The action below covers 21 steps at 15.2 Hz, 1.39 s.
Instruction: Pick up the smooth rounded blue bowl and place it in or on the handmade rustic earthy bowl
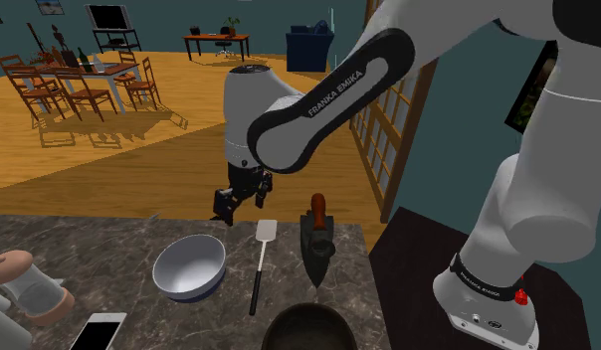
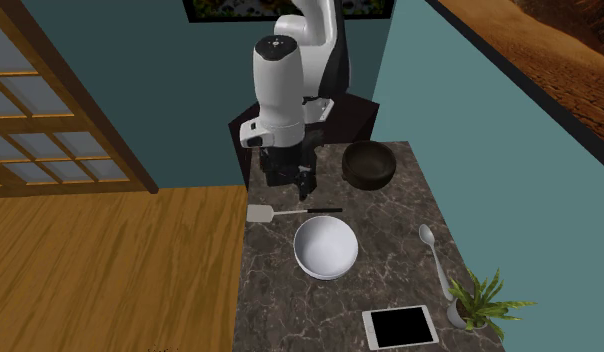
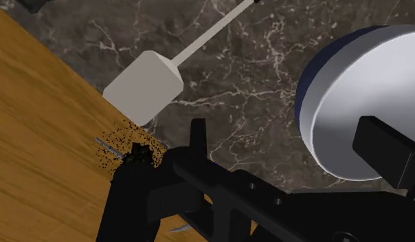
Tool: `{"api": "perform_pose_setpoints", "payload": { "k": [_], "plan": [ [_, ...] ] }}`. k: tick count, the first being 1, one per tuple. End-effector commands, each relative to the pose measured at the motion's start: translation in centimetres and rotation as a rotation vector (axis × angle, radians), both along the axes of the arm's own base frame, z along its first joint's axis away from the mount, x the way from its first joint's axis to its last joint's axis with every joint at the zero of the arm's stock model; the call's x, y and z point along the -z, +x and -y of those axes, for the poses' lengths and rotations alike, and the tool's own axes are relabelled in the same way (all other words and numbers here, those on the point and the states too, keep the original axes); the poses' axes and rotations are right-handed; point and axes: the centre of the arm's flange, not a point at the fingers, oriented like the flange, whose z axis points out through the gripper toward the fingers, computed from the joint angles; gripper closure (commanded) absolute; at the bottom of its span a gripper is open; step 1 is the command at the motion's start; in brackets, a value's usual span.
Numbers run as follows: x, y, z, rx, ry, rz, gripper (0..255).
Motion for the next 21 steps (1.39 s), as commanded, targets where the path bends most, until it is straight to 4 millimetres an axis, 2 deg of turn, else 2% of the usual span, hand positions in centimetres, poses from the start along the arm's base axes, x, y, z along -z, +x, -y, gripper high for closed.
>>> {"api": "perform_pose_setpoints", "payload": {
  "k": [1,6,14,21],
  "plan": [
    [1.9,0.9,-1.6,-0.001,0.005,-0.005,0],
    [6.1,3.5,-6.0,-0.004,0.015,-0.017,0],
    [10.1,3.9,-6.5,-0.004,0.015,-0.017,0],
    [10.1,3.9,-6.5,-0.004,0.015,-0.017,0]
  ]
}}
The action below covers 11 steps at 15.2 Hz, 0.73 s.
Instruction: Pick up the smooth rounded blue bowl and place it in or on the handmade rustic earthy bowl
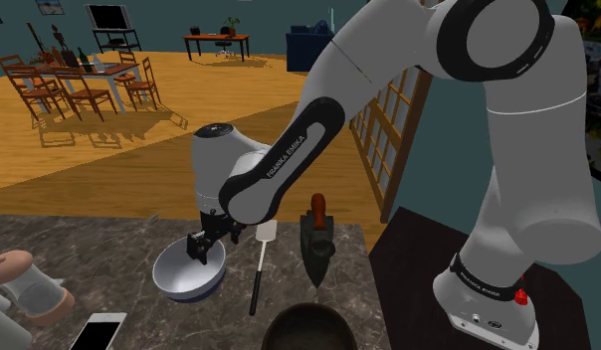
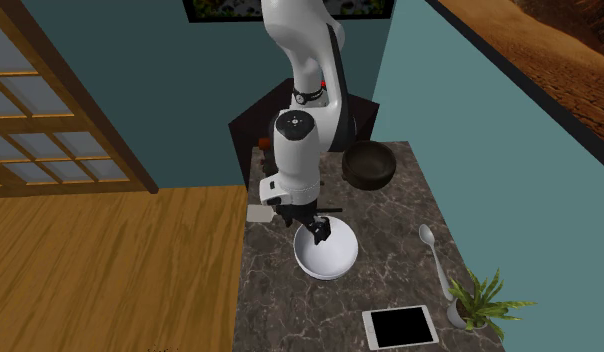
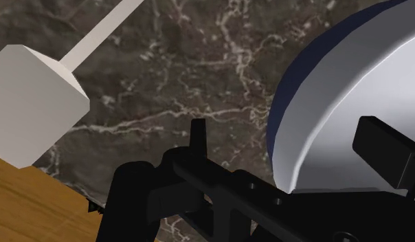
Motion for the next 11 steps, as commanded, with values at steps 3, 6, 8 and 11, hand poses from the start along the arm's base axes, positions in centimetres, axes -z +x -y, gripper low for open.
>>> {"api": "perform_pose_setpoints", "payload": {
  "k": [3,6,8,11],
  "plan": [
    [0.00,0.00,0.00,0.000,0.000,0.000,255],
    [0.00,0.00,0.00,0.000,0.000,0.000,255],
    [-0.01,-0.01,0.00,0.000,0.000,0.000,255],
    [0.01,0.00,0.00,0.000,0.000,0.000,255]
  ]
}}
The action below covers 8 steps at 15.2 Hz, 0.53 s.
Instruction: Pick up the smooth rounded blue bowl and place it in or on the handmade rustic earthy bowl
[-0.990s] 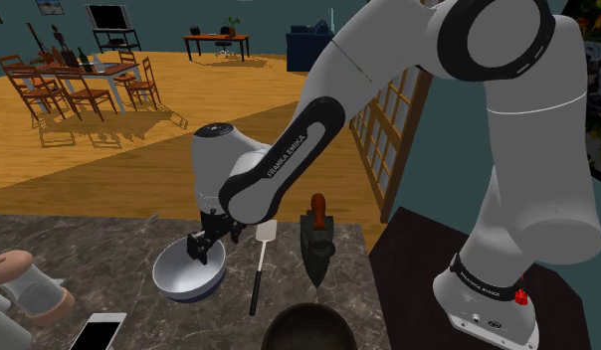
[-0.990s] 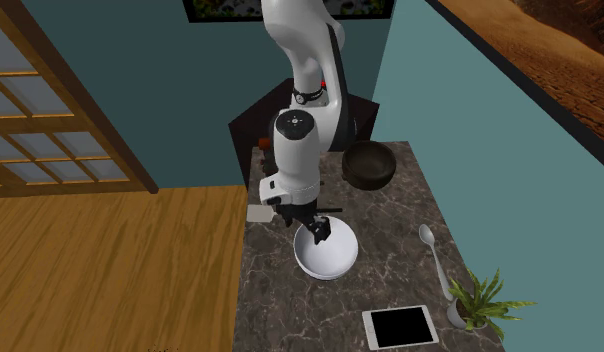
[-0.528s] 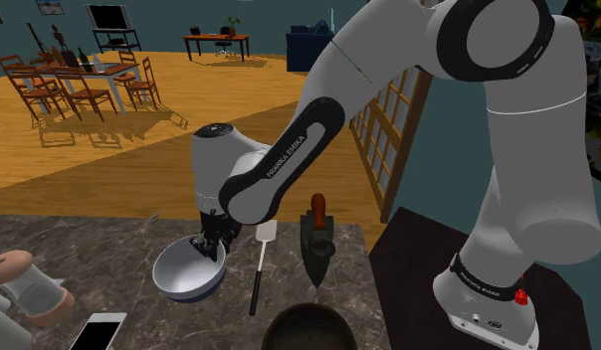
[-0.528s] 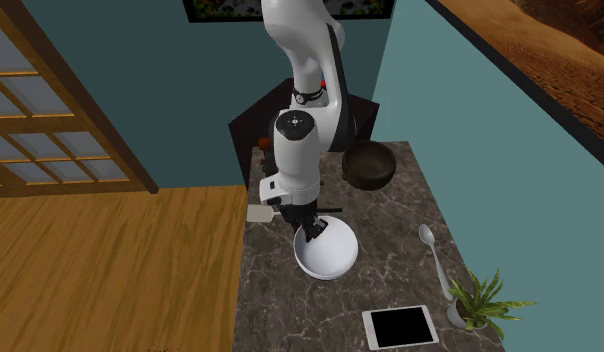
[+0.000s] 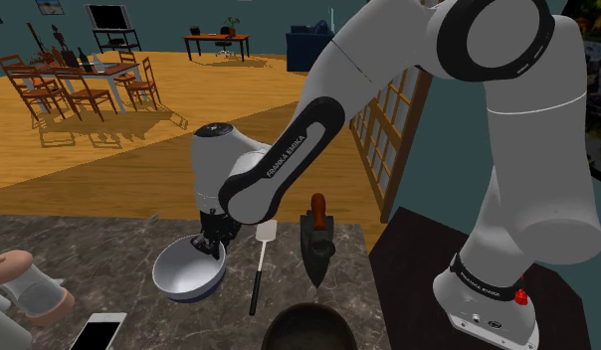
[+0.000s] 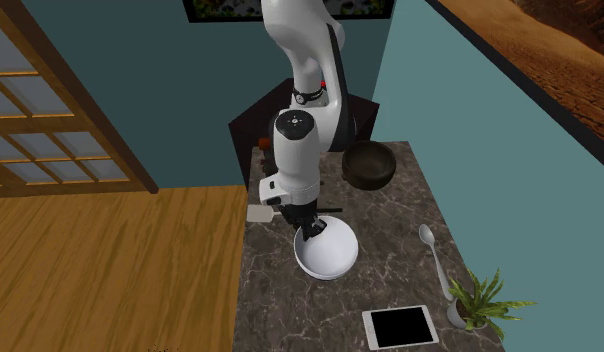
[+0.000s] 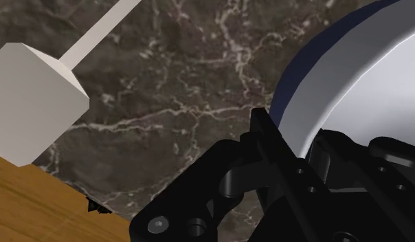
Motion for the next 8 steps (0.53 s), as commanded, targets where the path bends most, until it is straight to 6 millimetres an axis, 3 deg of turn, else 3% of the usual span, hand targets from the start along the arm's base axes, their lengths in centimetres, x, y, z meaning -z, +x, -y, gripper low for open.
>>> {"api": "perform_pose_setpoints", "payload": {
  "k": [1,8],
  "plan": [
    [-0.4,-0.1,0.0,-0.001,-0.001,-0.002,255],
    [-4.1,-0.1,0.0,-0.001,-0.001,-0.002,255]
  ]
}}
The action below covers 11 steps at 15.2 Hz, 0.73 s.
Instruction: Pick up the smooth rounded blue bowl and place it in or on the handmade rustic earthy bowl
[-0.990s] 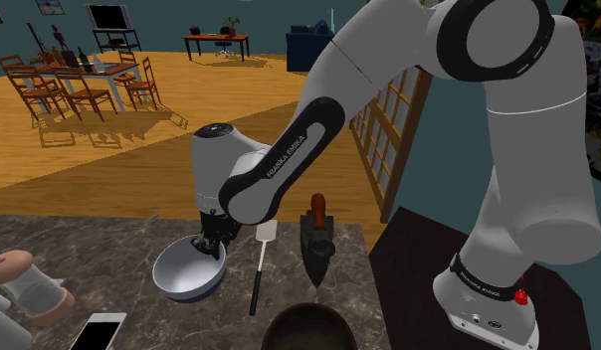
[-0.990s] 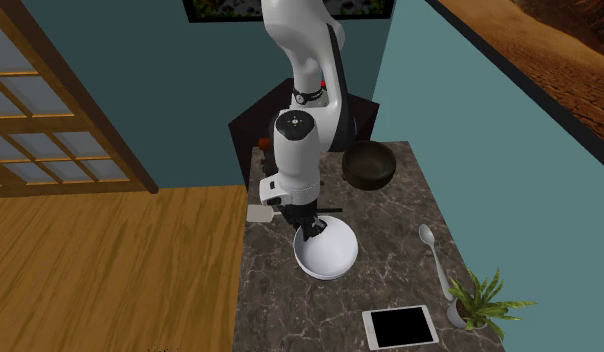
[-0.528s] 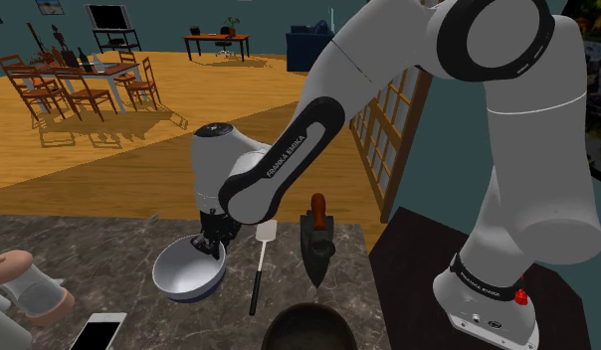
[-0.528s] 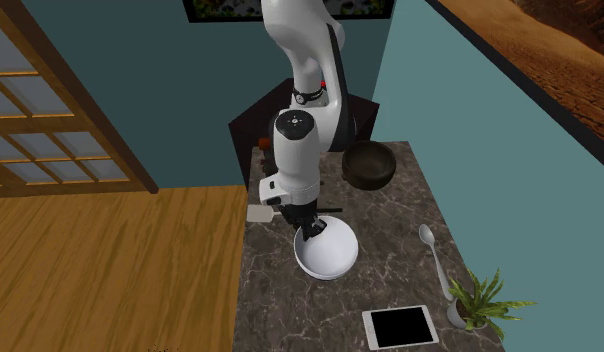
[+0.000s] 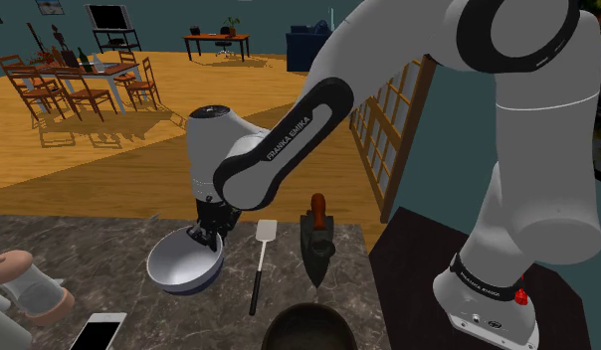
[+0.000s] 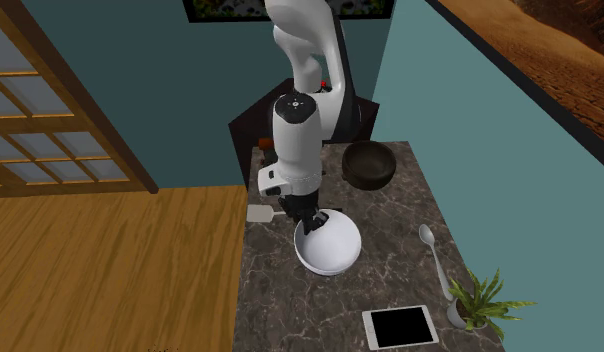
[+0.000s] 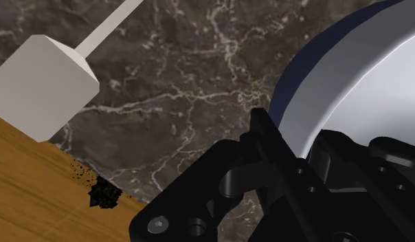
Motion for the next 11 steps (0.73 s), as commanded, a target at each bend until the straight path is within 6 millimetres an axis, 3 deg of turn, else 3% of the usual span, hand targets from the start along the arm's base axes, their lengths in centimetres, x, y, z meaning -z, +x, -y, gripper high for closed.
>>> {"api": "perform_pose_setpoints", "payload": {
  "k": [1,11],
  "plan": [
    [-1.1,0.0,0.2,0.000,0.000,0.000,255],
    [-6.4,0.0,0.2,0.000,0.000,0.000,255]
  ]
}}
